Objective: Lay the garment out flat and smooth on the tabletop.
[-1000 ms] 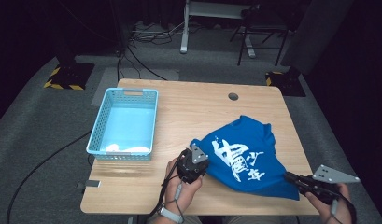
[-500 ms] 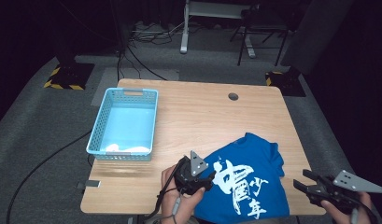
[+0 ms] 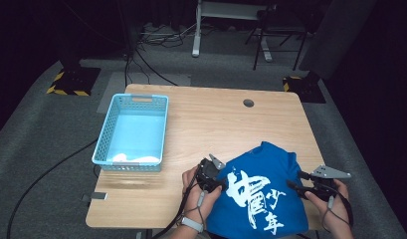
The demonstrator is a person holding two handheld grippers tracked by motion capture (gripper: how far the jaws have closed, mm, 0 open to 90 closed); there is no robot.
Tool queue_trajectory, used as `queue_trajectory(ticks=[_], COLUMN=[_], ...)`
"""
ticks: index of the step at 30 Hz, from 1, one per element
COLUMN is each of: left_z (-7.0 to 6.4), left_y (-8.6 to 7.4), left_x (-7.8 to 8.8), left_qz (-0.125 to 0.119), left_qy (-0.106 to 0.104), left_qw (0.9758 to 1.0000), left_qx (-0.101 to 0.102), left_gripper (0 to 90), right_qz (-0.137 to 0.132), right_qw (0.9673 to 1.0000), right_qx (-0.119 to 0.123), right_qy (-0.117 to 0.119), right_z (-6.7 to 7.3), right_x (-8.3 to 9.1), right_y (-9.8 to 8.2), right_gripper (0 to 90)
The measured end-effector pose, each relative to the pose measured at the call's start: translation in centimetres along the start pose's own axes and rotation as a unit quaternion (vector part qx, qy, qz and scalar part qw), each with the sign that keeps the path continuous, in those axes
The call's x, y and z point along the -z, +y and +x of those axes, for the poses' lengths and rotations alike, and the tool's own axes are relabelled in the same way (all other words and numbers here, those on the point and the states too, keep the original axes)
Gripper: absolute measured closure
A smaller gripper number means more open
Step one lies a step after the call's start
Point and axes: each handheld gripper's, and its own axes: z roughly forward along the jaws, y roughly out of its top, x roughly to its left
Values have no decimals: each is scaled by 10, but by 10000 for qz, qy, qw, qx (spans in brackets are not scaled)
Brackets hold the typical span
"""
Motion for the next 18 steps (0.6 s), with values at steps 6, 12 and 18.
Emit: queue_trajectory(ticks=[6,12,18], left_z=[-10,-21,-16], left_y=[-12,-20,-29], left_x=[-4,7,23], left_qz=[31,261,111], left_qy=[102,6,-278], left_qw=[9995,9989,9995], left_qx=[-308,-401,-141], left_gripper=[354,371,355], right_qz=[365,332,657], right_qw=[9989,9990,9969], right_qx=[270,294,232], right_qy=[-116,-76,355], right_z=[2,12,19], right_x=[-20,-11,14], right_y=[-14,-22,-23], right_gripper=[335,347,365])
